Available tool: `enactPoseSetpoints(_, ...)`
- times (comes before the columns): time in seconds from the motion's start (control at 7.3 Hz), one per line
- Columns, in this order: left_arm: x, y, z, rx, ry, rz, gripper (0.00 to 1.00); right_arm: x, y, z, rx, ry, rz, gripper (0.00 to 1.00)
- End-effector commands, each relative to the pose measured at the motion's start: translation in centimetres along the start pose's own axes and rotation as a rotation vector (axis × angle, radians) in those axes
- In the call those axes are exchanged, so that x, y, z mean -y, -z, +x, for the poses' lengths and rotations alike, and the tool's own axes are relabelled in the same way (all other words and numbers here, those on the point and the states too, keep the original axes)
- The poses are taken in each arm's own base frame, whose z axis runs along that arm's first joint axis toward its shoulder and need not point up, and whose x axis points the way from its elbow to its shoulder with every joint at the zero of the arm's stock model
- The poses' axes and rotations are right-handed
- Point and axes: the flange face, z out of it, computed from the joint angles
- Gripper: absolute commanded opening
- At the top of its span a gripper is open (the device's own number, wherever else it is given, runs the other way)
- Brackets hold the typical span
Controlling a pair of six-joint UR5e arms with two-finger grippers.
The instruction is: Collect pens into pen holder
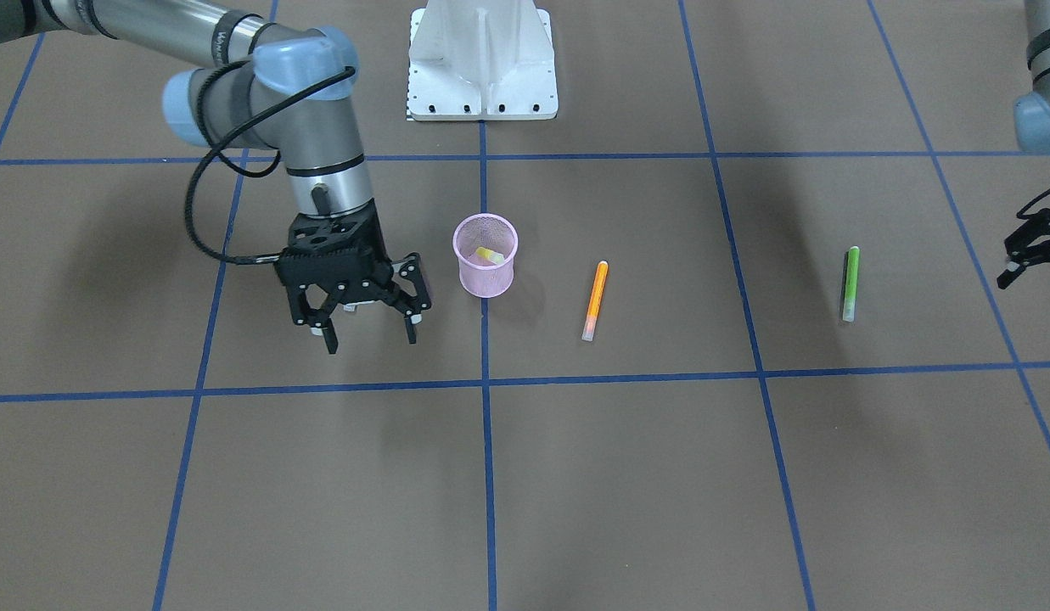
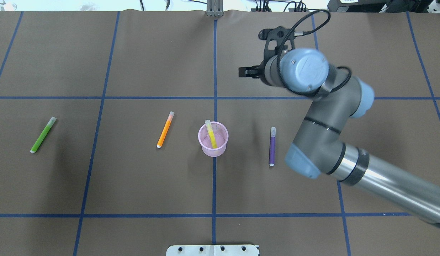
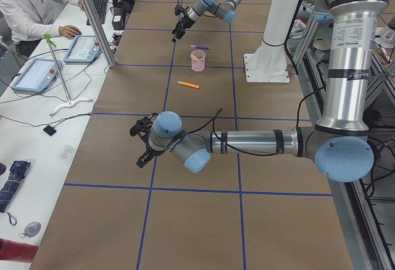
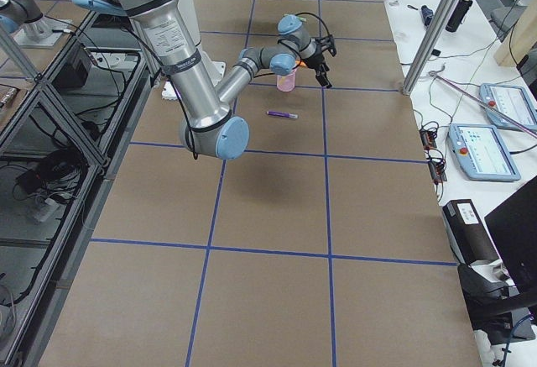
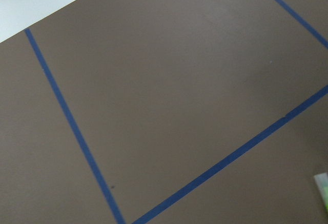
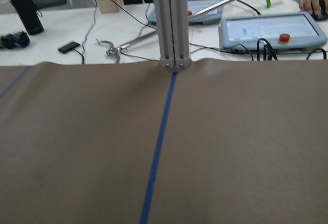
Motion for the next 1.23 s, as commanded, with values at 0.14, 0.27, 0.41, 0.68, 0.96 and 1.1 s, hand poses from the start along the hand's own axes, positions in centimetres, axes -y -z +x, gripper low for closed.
enactPoseSetpoints(0.14, -1.0, -8.0, 7.3, 0.027, 0.061, -0.037, 1.00, 6.7, 5.0, 13.8, 0.032, 0.042, -0.227, 0.99)
enactPoseSetpoints(0.27, -1.6, -10.0, 9.5, 0.028, 0.057, -0.053, 1.00, 7.8, 6.2, 18.8, 0.041, 0.078, -0.247, 0.99)
enactPoseSetpoints(0.41, -2.1, -11.0, 10.7, 0.018, 0.057, -0.070, 1.00, 8.1, 6.7, 22.0, 0.035, 0.102, -0.255, 0.99)
enactPoseSetpoints(0.68, -2.5, -11.7, 11.4, 0.010, 0.046, -0.086, 0.80, 8.3, 6.8, 22.5, 0.031, 0.105, -0.251, 0.99)
enactPoseSetpoints(0.96, -2.9, -12.2, 11.3, 0.010, 0.045, -0.100, 0.72, 8.2, 6.7, 22.5, 0.028, 0.105, -0.253, 0.99)
enactPoseSetpoints(1.1, -2.9, -12.8, 12.1, -0.001, 0.039, -0.108, 0.72, 8.2, 6.7, 22.6, 0.025, 0.106, -0.251, 0.99)
